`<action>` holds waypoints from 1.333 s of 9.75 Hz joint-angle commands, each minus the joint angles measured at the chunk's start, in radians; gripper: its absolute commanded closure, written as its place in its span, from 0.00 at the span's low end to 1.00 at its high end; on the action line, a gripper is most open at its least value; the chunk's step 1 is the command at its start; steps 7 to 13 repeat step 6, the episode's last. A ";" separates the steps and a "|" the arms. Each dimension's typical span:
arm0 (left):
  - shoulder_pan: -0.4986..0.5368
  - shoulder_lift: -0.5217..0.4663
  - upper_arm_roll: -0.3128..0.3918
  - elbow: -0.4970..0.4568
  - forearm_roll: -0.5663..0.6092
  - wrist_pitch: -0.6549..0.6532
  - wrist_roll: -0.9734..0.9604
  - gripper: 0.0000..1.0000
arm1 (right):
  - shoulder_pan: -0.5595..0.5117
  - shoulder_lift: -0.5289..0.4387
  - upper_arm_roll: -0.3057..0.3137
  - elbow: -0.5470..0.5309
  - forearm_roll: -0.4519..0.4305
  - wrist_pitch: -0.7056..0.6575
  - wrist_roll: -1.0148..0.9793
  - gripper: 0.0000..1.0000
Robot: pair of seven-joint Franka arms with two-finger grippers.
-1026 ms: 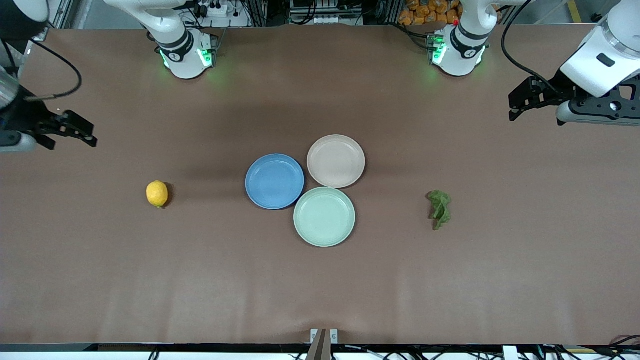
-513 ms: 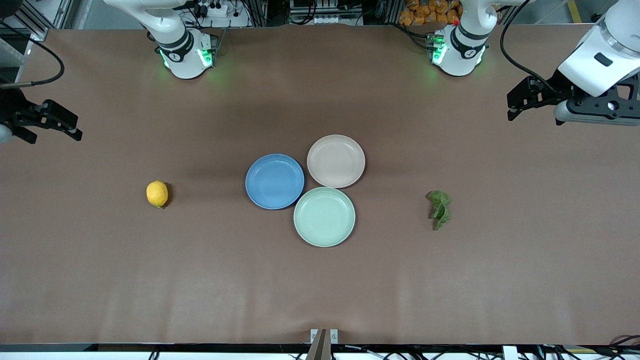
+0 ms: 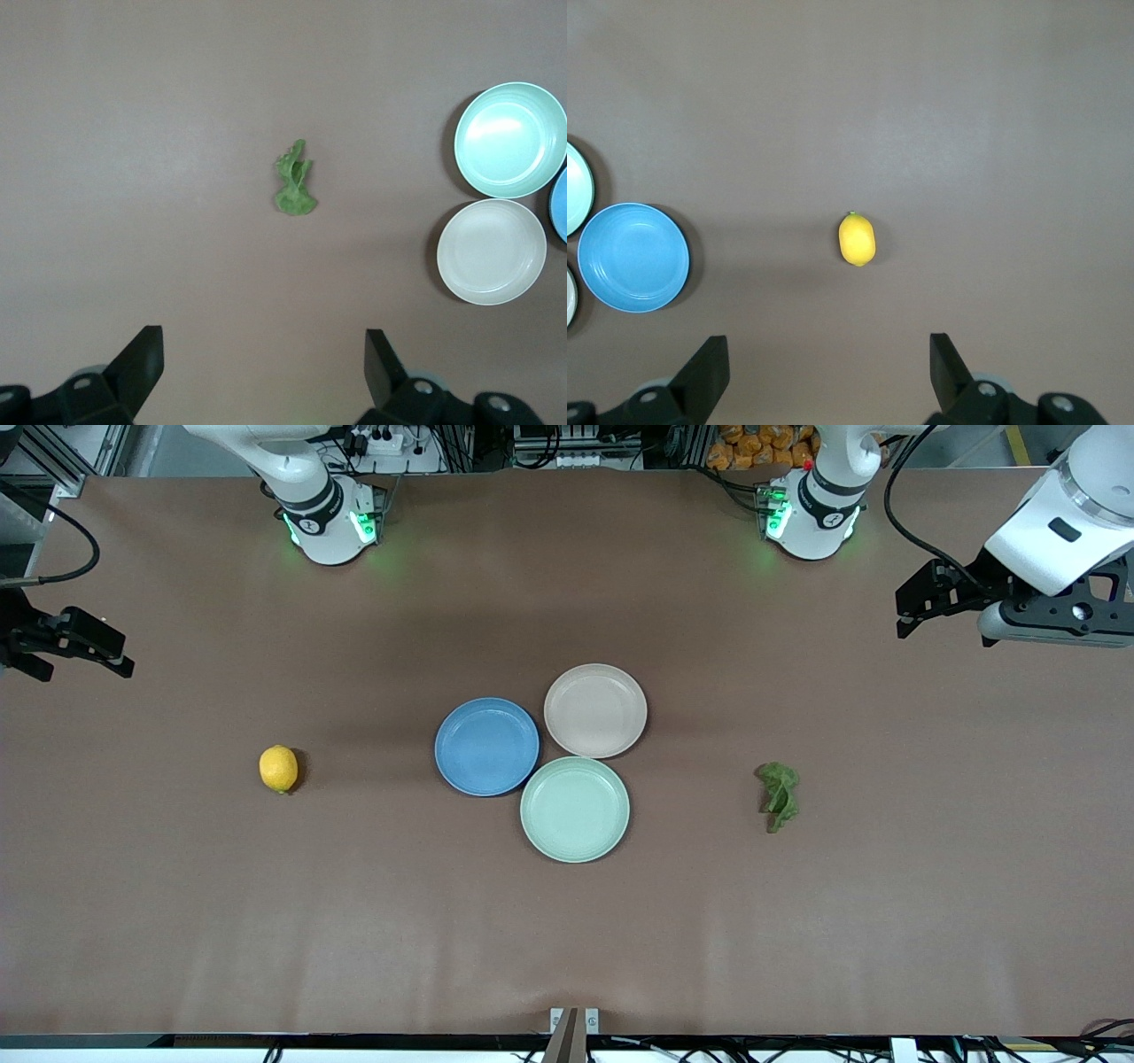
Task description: Pick lemon and lettuce from blue and beige plates
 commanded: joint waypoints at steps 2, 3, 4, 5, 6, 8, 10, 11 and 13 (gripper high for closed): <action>0.001 -0.009 -0.001 0.006 -0.012 -0.015 -0.001 0.00 | 0.013 0.015 -0.013 0.030 -0.006 -0.018 -0.007 0.00; 0.001 -0.009 -0.001 0.004 -0.012 -0.015 -0.004 0.00 | 0.014 0.017 -0.013 0.030 -0.003 -0.018 -0.007 0.00; 0.001 -0.009 -0.001 0.004 -0.012 -0.015 -0.004 0.00 | 0.019 0.017 -0.013 0.030 -0.003 -0.020 -0.007 0.00; 0.001 -0.009 0.001 0.004 -0.012 -0.015 -0.004 0.00 | 0.020 0.021 -0.013 0.030 -0.003 -0.011 -0.007 0.00; 0.003 -0.009 0.004 0.004 -0.012 -0.015 -0.004 0.00 | 0.020 0.027 -0.013 0.032 -0.005 -0.011 -0.008 0.00; 0.003 -0.009 0.004 0.004 -0.012 -0.015 -0.004 0.00 | 0.020 0.027 -0.013 0.032 -0.005 -0.011 -0.008 0.00; 0.003 -0.009 0.004 0.004 -0.012 -0.015 -0.004 0.00 | 0.020 0.027 -0.013 0.032 -0.005 -0.011 -0.008 0.00; 0.003 -0.009 0.004 0.004 -0.012 -0.015 -0.004 0.00 | 0.020 0.027 -0.013 0.032 -0.005 -0.011 -0.008 0.00; 0.003 -0.009 0.004 0.004 -0.012 -0.015 -0.004 0.00 | 0.020 0.027 -0.013 0.032 -0.005 -0.011 -0.008 0.00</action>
